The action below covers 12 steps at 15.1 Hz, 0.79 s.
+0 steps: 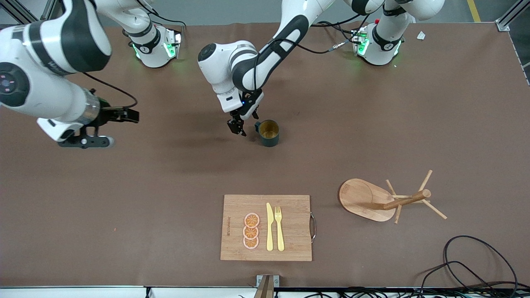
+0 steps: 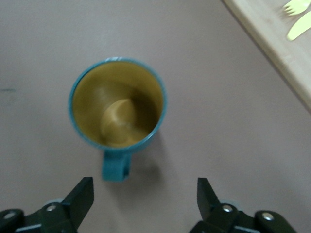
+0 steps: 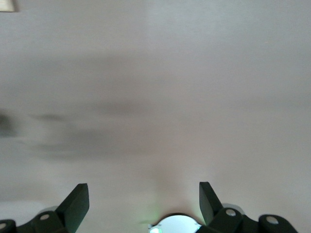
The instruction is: Pass cup and hang on rack
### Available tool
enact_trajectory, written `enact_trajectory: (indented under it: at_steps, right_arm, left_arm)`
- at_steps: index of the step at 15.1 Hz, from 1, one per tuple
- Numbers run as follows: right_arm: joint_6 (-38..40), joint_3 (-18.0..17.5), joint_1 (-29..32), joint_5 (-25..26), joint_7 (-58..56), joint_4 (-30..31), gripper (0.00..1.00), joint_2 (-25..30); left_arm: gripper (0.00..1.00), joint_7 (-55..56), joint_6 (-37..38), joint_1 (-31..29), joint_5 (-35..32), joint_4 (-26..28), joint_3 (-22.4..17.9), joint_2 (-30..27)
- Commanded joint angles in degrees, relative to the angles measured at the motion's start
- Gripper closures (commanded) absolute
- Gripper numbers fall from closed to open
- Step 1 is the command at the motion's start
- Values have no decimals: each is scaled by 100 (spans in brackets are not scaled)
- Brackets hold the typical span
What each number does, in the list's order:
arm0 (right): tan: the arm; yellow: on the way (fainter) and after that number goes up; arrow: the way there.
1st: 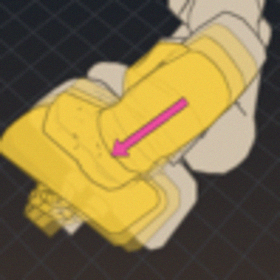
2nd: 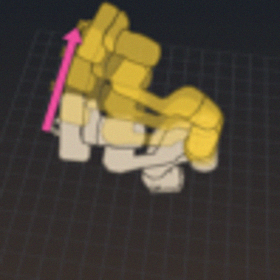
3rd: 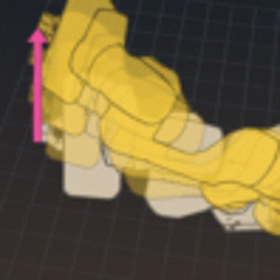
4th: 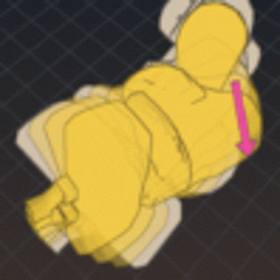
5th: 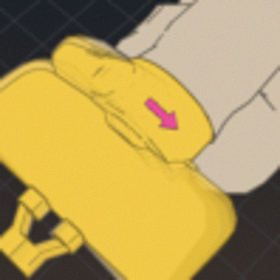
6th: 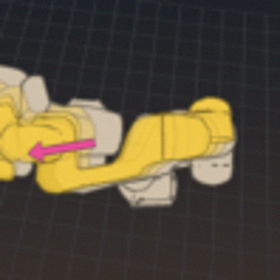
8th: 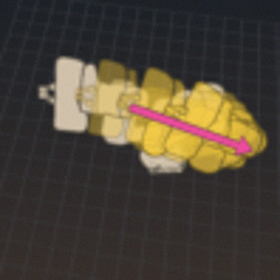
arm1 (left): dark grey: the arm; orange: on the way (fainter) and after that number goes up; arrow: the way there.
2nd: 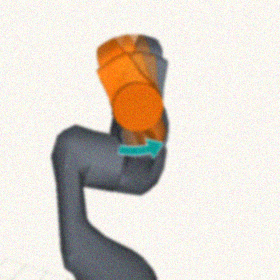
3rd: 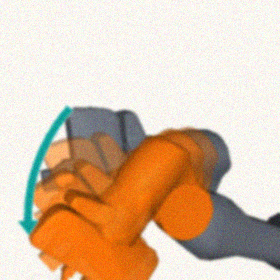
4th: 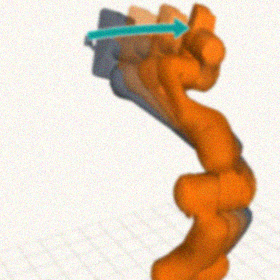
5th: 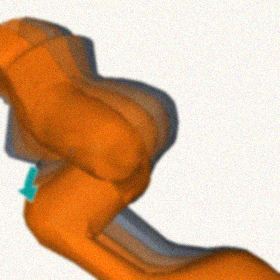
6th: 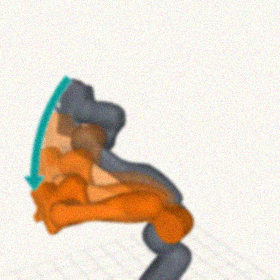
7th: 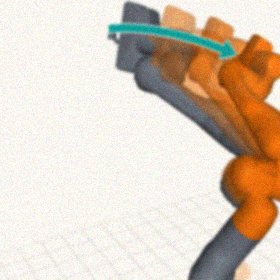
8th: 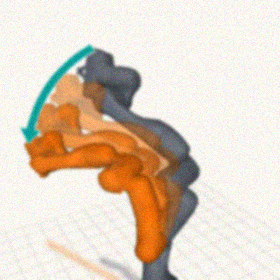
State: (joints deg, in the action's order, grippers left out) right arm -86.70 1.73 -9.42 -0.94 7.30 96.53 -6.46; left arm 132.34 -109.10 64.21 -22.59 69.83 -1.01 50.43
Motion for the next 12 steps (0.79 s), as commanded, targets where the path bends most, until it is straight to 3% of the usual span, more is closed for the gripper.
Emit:
enact_trajectory:
  at_steps: [1,8,12]
  right_arm:
    - [65,-103,379,85,-447,155,0,294]
    - [327,-85,967,480,-598,-203,0,400]
    - [426,-85,1311,428,-1327,-660,0,356]
  left_arm:
    - [12,160,284,153,-123,-233,-83,186]
    - [39,301,574,276,-114,-224,-189,371]
    - [43,301,600,338,-123,-215,-197,432]
